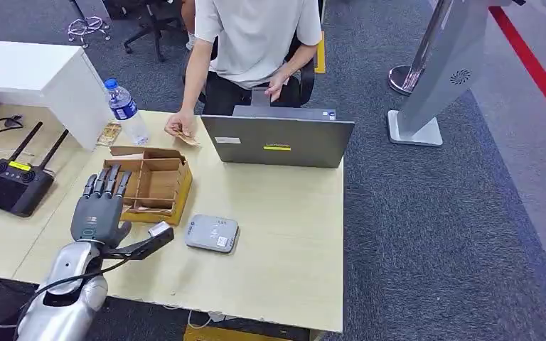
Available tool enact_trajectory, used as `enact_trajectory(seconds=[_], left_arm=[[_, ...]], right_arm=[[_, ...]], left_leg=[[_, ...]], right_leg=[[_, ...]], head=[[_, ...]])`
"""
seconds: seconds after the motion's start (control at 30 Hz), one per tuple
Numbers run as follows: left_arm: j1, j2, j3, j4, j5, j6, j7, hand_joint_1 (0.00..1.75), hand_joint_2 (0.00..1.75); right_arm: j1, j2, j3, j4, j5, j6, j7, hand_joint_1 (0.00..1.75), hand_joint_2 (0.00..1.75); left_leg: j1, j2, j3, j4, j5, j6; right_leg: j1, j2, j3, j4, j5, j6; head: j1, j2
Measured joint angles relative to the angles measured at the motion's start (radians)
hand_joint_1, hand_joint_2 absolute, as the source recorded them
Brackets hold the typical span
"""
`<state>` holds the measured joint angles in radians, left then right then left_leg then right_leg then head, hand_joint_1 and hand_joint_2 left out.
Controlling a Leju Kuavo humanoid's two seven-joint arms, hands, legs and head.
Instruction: Pass the card to the sensor for recognition and then transmit it.
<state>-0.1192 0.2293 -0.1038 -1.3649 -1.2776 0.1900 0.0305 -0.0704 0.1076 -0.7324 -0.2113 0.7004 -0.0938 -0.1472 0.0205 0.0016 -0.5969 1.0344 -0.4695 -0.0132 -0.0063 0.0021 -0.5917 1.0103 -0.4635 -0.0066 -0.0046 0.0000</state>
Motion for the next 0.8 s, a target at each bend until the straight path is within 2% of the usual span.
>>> enact_trajectory(seconds=[0.2,0.8], left_arm=[[-0.002,0.000,-0.017,0.009,0.025,-0.022,0.000,0.00,1.75],[-0.065,-0.021,-0.083,0.047,0.021,-0.022,-0.003,0.00,1.75]], right_arm=[[0.000,0.000,0.000,0.000,0.014,0.002,0.004,0.00,0.00],[-0.006,0.000,-0.001,0.000,0.034,0.005,0.010,0.00,0.00]], left_leg=[[0.000,0.000,0.000,0.000,0.000,0.000],[0.000,0.000,0.000,0.000,0.000,0.000]], right_leg=[[0.000,0.000,0.000,0.000,0.000,0.000],[0.000,0.001,0.000,0.000,0.000,0.000]], head=[[0.000,0.000],[0.000,0.000]])
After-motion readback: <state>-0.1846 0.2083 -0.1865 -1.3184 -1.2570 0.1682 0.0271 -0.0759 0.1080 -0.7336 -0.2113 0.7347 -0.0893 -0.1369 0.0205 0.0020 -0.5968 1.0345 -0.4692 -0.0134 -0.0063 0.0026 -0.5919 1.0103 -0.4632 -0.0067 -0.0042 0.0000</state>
